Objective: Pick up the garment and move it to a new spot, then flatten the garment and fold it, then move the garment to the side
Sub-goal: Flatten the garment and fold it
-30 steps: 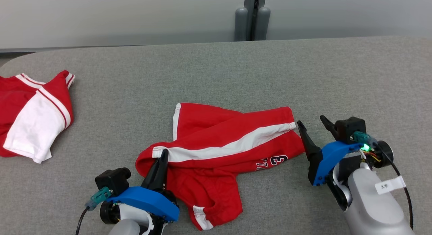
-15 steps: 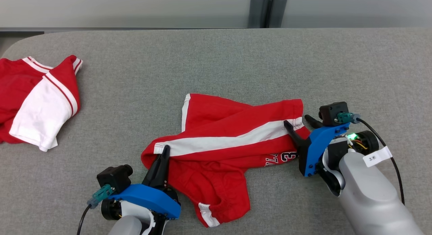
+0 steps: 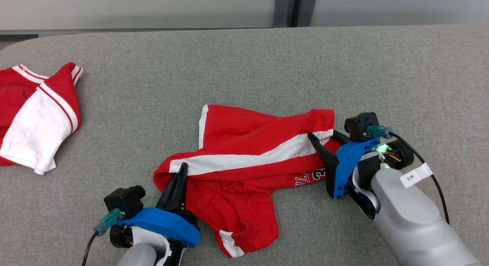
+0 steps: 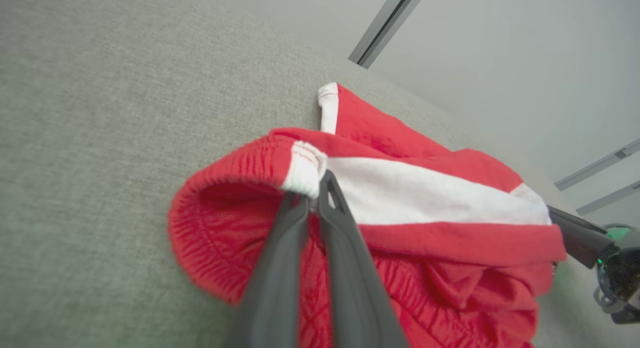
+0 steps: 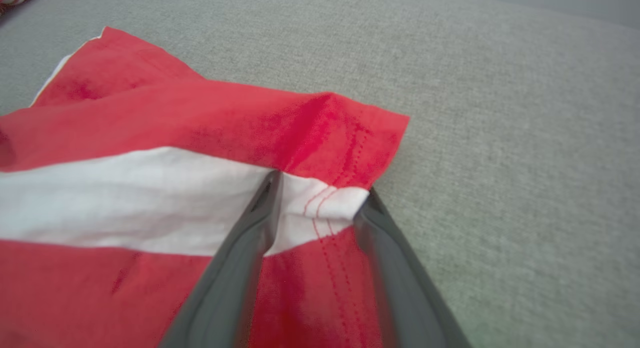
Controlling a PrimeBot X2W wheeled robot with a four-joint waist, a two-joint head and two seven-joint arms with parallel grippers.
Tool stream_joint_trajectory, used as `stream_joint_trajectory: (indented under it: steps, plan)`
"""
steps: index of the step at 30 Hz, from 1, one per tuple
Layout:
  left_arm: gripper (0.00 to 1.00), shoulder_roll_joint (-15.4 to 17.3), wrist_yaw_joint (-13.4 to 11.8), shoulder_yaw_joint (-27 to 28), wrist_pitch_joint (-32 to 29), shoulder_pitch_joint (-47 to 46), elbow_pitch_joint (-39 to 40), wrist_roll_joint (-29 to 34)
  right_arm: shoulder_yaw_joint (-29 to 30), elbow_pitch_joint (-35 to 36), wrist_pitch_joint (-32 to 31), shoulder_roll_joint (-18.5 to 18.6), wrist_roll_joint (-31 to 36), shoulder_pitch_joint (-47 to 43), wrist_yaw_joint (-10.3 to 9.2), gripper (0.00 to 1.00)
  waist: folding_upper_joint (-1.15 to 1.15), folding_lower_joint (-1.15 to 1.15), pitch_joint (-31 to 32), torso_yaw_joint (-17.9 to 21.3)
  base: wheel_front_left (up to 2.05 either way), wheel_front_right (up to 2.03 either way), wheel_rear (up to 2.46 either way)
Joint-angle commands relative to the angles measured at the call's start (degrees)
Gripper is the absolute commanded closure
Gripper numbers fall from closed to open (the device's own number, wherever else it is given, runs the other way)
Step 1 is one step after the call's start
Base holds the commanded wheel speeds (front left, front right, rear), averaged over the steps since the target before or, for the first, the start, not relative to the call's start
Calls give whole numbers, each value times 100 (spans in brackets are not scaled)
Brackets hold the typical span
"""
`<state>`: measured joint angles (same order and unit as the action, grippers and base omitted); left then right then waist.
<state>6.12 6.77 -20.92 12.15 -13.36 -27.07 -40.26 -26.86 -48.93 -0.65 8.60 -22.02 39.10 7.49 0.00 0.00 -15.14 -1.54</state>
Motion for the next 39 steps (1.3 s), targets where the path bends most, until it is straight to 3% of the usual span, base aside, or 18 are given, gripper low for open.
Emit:
stream_joint_trajectory:
  steps: [1,5,10,16,18,19,31,39]
  plan:
    - [100,31,-28,10,-10,-114,23,-1,-25,26,44,17,-11,106,1,32,0,0,-2,-1,0,0,0]
    - [100,31,-34,-23,-21,-122,27,-4,-141,-11,111,20,-74,188,1,50,0,0,0,-6,0,0,0]
    - [100,37,-53,-48,-6,-119,31,-3,-205,-130,94,70,-18,269,1,59,0,0,16,-9,0,0,0]
    - [100,57,-70,-50,21,-95,47,-11,-150,-220,22,76,79,291,1,80,0,0,23,13,0,0,0]
    - [100,67,-73,-50,18,-92,57,-23,-109,-223,26,75,116,292,1,90,0,0,18,25,0,0,0]
    - [100,75,-77,-48,18,-89,60,-29,-84,-221,34,65,134,290,1,99,0,0,18,31,0,0,0]
    - [100,148,-109,-61,51,-71,120,-22,205,49,33,-139,410,18,1,100,0,0,39,71,0,0,0]
    - [100,382,-110,-18,176,-259,585,230,622,878,7,30,19,-177,1,100,0,0,188,107,0,0,0]
